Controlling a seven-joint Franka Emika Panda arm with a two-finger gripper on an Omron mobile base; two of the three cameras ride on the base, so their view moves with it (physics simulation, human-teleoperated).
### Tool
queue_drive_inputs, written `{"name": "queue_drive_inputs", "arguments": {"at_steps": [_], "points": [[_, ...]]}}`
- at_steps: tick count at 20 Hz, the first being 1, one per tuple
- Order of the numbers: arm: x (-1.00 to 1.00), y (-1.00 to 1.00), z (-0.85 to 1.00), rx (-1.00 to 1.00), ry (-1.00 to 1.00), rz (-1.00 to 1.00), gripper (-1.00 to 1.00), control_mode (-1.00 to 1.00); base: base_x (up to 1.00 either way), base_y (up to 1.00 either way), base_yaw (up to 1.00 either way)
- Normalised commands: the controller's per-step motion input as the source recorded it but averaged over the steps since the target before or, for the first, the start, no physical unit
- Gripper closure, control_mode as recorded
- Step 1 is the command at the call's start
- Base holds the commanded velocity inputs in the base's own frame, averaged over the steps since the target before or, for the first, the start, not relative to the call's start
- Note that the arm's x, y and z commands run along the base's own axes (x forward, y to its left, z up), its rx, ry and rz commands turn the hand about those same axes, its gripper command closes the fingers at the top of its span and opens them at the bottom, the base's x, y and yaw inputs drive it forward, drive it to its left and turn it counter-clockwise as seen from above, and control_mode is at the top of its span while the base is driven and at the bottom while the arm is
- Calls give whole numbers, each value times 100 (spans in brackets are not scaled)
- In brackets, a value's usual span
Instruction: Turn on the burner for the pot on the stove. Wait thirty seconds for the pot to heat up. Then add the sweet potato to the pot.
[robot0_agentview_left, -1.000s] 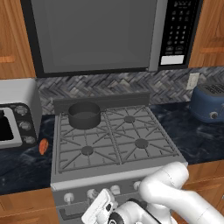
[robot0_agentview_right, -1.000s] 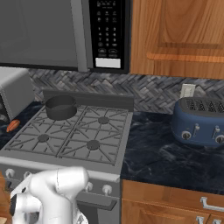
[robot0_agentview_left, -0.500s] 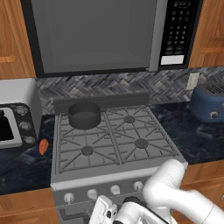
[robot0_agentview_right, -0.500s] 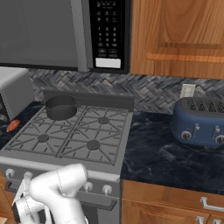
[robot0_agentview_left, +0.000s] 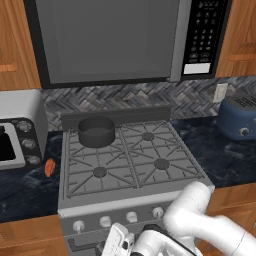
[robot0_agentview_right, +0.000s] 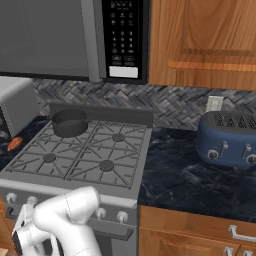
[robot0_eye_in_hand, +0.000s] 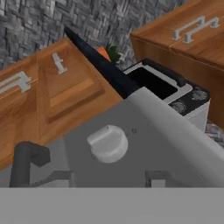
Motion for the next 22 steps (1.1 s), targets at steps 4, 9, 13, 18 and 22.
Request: {"name": "queue_drive_inputs", "arguments": {"at_steps": [4,9,13,18,22], "points": [[-61,23,100,0,-15,-37,-100,-100,0,0,0],[-90,13,100,1,-5,-52,-100,-100,0,0,0],[-83,-14,100,26,5,-56,-100,-100,0,0,0],[-79,-41,100,34,14,-51,-100,-100,0,0,0],[-81,-48,100,28,33,-44,-100,-100,0,0,0]]}}
